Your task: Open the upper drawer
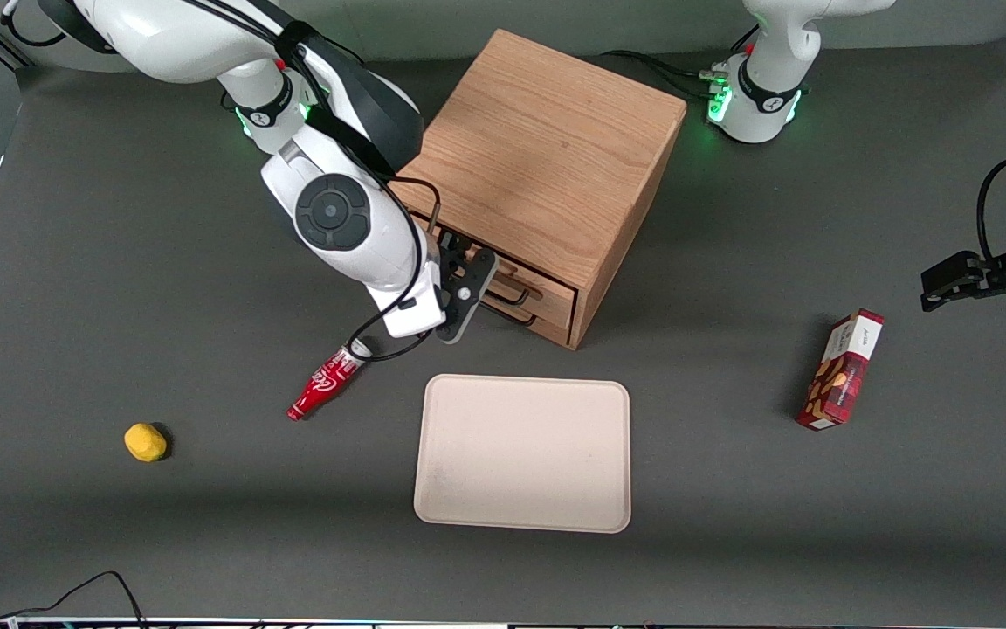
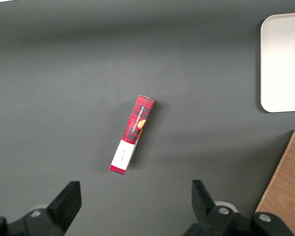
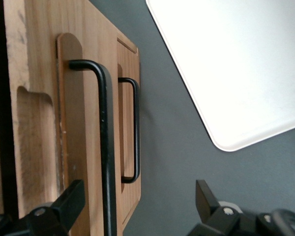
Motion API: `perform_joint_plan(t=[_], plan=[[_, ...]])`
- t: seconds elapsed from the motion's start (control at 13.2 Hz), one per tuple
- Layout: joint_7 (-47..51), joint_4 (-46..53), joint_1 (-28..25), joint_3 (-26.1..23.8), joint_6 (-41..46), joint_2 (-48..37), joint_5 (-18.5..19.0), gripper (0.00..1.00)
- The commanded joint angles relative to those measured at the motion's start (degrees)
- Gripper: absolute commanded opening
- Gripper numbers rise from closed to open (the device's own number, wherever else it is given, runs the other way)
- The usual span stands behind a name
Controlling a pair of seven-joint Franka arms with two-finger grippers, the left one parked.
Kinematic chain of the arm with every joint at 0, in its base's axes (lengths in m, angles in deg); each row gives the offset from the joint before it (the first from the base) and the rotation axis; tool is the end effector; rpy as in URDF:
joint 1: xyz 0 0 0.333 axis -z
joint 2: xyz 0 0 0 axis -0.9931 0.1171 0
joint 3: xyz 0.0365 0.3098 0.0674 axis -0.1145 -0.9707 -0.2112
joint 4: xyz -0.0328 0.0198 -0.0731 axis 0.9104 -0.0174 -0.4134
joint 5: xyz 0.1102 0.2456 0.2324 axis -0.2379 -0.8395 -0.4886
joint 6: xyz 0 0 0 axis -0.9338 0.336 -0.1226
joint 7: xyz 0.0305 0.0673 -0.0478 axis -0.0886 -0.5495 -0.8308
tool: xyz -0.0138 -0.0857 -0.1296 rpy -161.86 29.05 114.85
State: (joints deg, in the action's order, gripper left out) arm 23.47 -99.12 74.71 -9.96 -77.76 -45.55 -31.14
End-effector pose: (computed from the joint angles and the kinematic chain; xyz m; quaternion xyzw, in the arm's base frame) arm 0.5278 0.3915 0.3882 -0.8625 -0.4932 0.0377 0.1064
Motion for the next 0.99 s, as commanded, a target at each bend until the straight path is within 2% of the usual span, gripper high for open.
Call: perform_joint_plan(t=[0.0,0.23,0.46,0.91], plan=[[-1.1,0.3,-0.6,-0.5,-2.0,1.2,0.9,1.00],[-1.2,0.3,-0.4,-0.5,-4.3,2.7,1.7,1.00],[-1.3,0.5,-0.3,-0.2,-6.2,4.1,4.3,1.00],[-1.3,2.3,1.0,1.7,-6.2,4.2,4.4,1.00]])
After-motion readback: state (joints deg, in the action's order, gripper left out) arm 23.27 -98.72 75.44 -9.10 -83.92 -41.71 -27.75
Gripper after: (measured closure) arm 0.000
